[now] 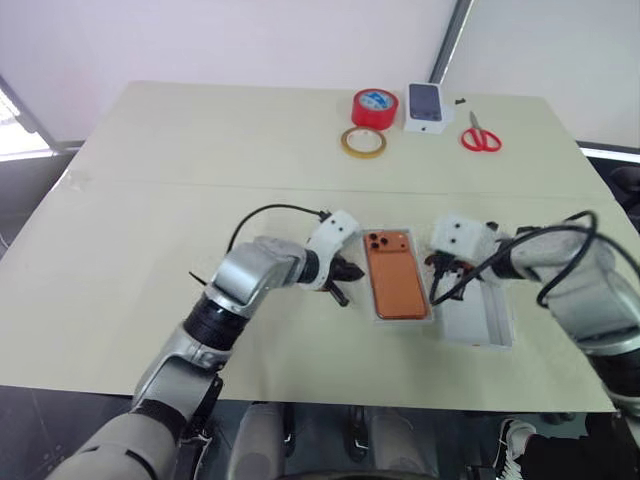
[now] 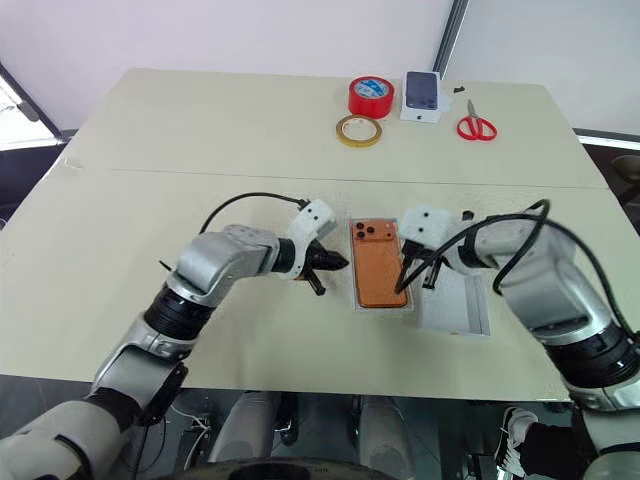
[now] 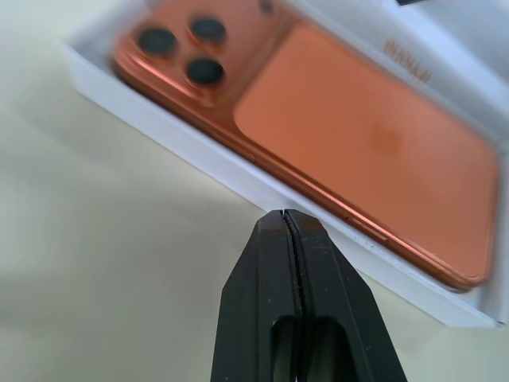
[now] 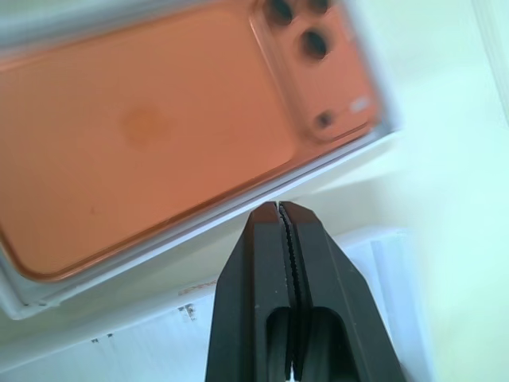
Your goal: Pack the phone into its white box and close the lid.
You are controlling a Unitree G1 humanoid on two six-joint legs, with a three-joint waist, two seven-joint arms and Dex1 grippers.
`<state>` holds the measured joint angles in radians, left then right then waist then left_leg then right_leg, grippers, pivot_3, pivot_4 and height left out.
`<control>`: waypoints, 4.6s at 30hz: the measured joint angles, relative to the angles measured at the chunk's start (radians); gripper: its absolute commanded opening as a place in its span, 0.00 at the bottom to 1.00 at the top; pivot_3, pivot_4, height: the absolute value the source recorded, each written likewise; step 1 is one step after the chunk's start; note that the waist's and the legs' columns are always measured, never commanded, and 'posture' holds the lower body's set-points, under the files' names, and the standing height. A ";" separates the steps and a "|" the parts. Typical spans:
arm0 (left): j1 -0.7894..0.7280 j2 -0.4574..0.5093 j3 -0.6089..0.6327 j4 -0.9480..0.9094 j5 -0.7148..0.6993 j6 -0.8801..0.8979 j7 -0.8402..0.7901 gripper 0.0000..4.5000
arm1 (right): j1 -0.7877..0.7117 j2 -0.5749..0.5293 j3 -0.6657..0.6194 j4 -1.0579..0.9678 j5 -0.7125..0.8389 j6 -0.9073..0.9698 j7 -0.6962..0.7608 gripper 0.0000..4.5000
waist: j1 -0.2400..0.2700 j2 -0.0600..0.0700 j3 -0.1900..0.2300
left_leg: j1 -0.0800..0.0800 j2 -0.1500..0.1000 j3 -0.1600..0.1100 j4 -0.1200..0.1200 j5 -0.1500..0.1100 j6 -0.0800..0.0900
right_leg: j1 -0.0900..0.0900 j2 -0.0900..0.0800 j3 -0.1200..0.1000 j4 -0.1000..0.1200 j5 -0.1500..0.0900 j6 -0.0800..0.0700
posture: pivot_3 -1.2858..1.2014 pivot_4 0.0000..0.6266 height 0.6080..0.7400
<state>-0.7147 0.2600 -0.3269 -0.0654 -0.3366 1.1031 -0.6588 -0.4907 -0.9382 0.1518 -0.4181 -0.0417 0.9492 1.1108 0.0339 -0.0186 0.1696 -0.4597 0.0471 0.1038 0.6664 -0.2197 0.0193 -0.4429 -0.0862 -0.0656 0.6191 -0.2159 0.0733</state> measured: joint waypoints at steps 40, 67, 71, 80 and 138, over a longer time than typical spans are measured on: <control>0.214 0.261 0.045 -0.308 -0.091 -0.221 -0.202 0.00 | -0.034 0.100 -0.121 0.090 0.698 0.659 -0.784 0.01 | -0.022 0.001 0.000 | 0.000 0.000 0.001 0.000 0.000 0.000 | 0.001 0.000 0.000 0.000 0.000 0.000 | 0.52 0.24 1.00; 0.383 0.369 0.354 -0.235 -0.136 -0.410 -0.190 0.00 | -0.166 0.812 -0.304 0.449 1.989 0.310 -1.886 0.01 | -0.024 0.003 0.000 | 0.000 0.002 0.001 -0.001 0.000 0.000 | 0.001 0.003 0.002 0.001 0.003 0.004 | 0.52 0.24 1.00; 0.401 0.368 0.311 -0.282 -0.160 -0.388 -0.211 0.00 | -0.127 0.798 -0.348 0.447 1.993 0.301 -1.954 0.01 | -0.031 0.004 0.000 | 0.001 0.003 0.001 -0.001 0.000 0.000 | 0.001 0.003 0.002 0.001 0.003 0.004 | 0.52 0.24 1.00; 0.370 0.299 0.192 -0.274 -0.153 -0.386 -0.203 0.00 | -0.113 0.635 -0.358 0.449 1.999 0.341 -1.906 0.91 | -0.046 0.006 -0.001 | 0.001 0.003 0.001 -0.001 0.000 0.000 | 0.001 0.004 0.002 0.001 0.003 0.004 | 0.52 0.24 1.00; 0.177 0.076 -0.013 -0.084 0.066 -0.322 -0.061 0.00 | -0.176 0.037 0.198 0.073 0.365 0.128 -0.507 0.01 | -0.037 0.006 0.000 | 0.000 0.002 0.002 -0.001 0.000 0.000 | -0.001 0.004 0.003 0.000 0.001 0.001 | 0.52 0.24 1.00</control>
<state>-0.5381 0.3357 -0.3401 -0.1491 -0.2709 0.7806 -0.7197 -0.6671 -0.9011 0.3493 -0.3450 0.3229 1.0771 0.6035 -0.0035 -0.0123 0.1698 -0.4594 0.0489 0.1056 0.6655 -0.2199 0.0198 -0.4435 -0.0826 -0.0626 0.6194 -0.2152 0.0741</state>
